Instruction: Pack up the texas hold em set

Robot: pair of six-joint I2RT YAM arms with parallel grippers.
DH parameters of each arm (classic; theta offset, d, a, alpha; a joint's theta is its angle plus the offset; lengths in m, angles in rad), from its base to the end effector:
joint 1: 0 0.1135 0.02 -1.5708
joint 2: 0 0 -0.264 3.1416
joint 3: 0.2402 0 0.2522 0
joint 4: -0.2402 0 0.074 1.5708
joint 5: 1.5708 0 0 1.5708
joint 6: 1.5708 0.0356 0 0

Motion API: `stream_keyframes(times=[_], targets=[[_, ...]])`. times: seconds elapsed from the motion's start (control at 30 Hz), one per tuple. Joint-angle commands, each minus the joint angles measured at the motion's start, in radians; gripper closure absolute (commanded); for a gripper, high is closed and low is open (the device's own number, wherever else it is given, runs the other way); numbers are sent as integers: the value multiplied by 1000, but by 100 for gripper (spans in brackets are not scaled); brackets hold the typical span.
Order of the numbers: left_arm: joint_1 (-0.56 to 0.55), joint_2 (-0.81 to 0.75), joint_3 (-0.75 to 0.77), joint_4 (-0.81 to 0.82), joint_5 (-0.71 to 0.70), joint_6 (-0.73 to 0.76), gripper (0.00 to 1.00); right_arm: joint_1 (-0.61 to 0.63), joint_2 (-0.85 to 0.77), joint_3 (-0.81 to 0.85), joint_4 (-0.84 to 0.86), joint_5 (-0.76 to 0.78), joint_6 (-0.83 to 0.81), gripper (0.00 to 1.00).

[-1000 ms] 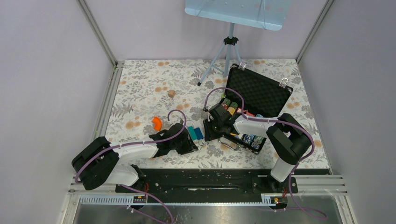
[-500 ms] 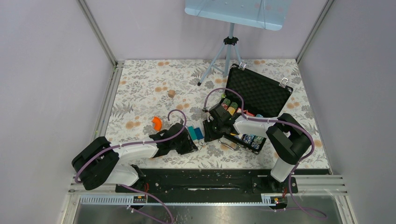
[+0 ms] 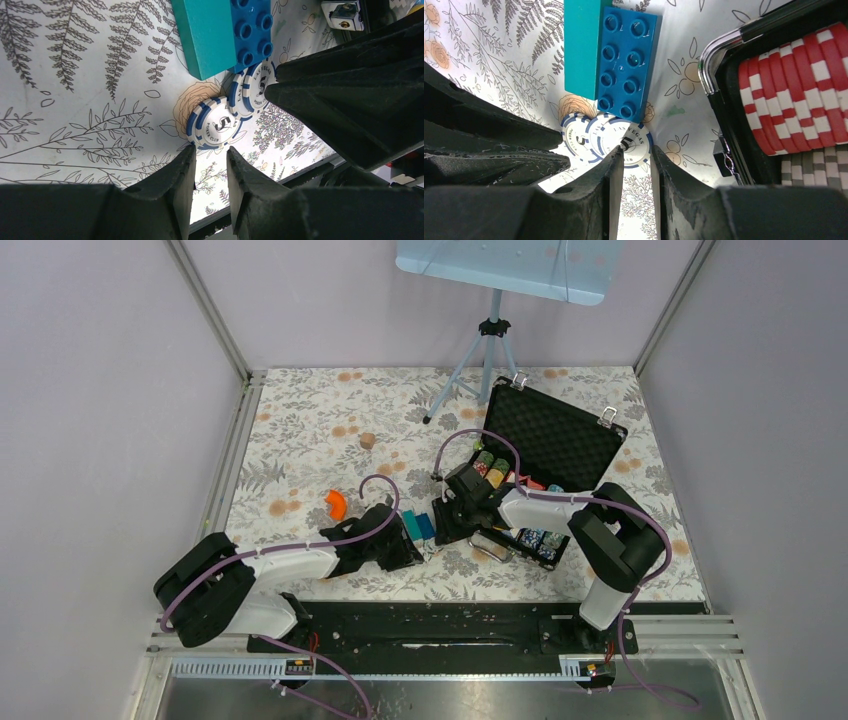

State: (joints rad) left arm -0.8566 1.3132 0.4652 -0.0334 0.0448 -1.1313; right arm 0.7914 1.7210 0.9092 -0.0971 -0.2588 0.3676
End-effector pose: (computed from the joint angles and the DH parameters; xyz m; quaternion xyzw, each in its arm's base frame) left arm 0.1491 -0.1744 0.1402 -0.1213 0.9331 -0.2947 0.1666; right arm 0.2313 0.2470 0.1526 -0.2382 0.9080 0.2786 0.2028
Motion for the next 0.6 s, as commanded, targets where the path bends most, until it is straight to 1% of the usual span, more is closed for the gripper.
stream_keyframes(times=[0.0,0.57], targets=[[-4,11,24,-4,-18,8,71,11,15,7,23,-40,3,67],[-6,15,25,-3,-19,8,71,35,18,25,27,-67,-2,66]])
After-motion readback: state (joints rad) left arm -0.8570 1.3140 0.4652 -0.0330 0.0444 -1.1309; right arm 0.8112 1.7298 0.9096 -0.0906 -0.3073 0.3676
